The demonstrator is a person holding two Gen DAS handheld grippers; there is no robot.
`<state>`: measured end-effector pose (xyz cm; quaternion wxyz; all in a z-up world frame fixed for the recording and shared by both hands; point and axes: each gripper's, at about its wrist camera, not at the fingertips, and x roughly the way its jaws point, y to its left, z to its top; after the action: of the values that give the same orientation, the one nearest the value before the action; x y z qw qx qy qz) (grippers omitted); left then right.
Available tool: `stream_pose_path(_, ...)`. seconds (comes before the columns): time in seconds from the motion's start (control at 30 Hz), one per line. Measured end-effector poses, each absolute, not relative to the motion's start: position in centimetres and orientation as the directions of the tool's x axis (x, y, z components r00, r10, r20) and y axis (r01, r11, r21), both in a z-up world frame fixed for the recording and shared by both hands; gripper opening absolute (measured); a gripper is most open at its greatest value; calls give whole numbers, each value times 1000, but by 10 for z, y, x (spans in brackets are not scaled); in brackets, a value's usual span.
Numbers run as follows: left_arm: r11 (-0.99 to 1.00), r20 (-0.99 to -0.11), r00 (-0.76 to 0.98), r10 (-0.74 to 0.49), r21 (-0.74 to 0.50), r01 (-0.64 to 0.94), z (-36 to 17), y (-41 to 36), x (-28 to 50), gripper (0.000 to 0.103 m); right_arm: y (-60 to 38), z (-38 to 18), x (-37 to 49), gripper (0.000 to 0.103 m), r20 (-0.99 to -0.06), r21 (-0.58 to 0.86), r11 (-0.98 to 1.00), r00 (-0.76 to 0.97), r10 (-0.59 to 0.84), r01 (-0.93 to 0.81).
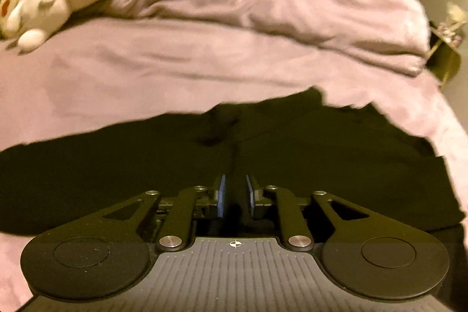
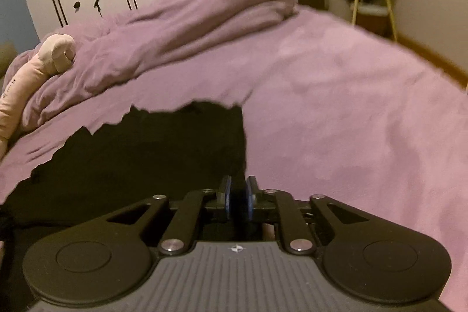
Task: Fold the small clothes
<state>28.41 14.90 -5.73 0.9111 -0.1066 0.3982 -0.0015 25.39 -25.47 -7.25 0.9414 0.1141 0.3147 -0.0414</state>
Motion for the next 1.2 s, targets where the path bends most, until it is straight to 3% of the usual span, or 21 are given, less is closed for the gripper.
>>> stream_pose_path(0.03,977,-714,692,-104,-205,-64,-57,141,286,32,-247,-71,260,13,-596,204,971,803,23,123)
stream_pose_path(0.1,977,-710,692,-128,-212,-36,-64,123,293,38,-221,-70,275,13,-596,240,970,794,118,35)
stream_pose_path(0.3,955,-739,652,-170,-285,-75,-106,111,296,39,-116,-89,311,12,-600,235,933,715,359,-271)
stream_pose_path(0.37,953,-721,670,-176,-296,-68,-111,121,290,38,-97,-107,316,12,-648,170,932,676,351,-321)
stream_pose_path(0.43,951,-720,671,-177,-300,-71,-111,133,286,26,-102,-114,310,12,-625,132,927,697,352,-350)
stream_pose_path(0.6,888,-692,673,-261,-445,-113,-109,174,270,26,-165,-115,295,12,-622,164,959,731,281,-229)
stream_pose_path(0.67,855,-675,674,-300,-504,-124,-107,189,261,34,-193,-113,286,12,-623,182,968,740,251,-175)
stream_pose_path(0.7,850,-670,681,-295,-510,-134,-104,193,258,54,-202,-112,282,12,-633,166,975,742,219,-146)
stream_pose_path(0.73,855,-683,685,-253,-489,-172,-101,199,252,72,-208,-109,277,12,-637,144,981,746,193,-130)
stream_pose_path(0.83,849,-683,702,-204,-480,-221,-96,223,231,73,-217,-100,263,18,-648,93,992,751,125,-86)
stream_pose_path(1.03,755,-731,679,64,-410,-512,-99,320,177,73,-209,-93,235,26,-666,77,994,738,107,-75)
stream_pose_path(1.2,524,-680,717,155,-559,-643,-109,416,135,70,-189,-89,230,27,-666,93,991,734,134,-96)
